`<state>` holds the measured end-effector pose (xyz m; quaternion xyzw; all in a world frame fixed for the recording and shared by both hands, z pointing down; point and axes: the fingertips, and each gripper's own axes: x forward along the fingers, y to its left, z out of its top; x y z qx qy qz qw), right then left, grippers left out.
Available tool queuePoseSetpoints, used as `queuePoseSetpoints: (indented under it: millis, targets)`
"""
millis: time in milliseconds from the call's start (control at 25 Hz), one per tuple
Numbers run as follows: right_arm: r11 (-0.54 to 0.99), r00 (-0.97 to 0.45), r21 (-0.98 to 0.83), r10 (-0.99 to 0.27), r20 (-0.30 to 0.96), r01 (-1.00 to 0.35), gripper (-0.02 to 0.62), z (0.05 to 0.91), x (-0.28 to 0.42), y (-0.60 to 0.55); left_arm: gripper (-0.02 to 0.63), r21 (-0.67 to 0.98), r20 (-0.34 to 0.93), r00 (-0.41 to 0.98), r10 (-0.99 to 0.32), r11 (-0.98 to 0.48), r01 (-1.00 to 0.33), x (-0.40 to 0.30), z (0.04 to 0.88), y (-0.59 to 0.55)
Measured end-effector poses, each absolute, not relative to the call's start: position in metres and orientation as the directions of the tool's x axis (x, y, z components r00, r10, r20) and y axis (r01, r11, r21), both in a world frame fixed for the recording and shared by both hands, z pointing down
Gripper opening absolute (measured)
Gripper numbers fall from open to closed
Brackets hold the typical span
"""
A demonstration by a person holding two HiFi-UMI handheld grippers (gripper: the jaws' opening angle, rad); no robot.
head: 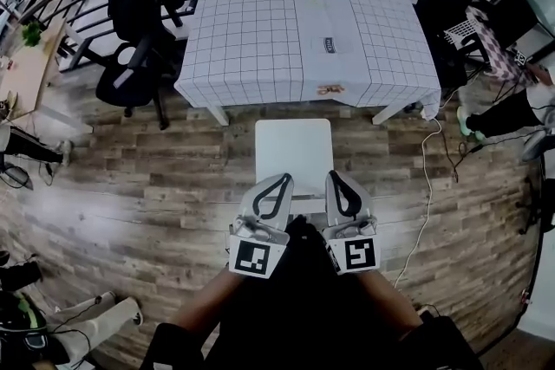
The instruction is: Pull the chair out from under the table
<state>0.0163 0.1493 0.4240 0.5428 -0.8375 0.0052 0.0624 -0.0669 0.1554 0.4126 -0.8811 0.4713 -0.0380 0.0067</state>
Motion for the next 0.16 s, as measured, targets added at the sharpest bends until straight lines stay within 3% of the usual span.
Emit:
queuePoseSetpoints:
  millis: [160]
  targets:
    - [0.42, -0.412, 0.077, -0.905, 0.103, -0.904, -0.003, 0.4201, 0.0067, 0.1541, 0.011, -0.03, 0.053, 0.551, -0.833, -0.553, -0.833, -0.0719, 0.4078, 0.1618]
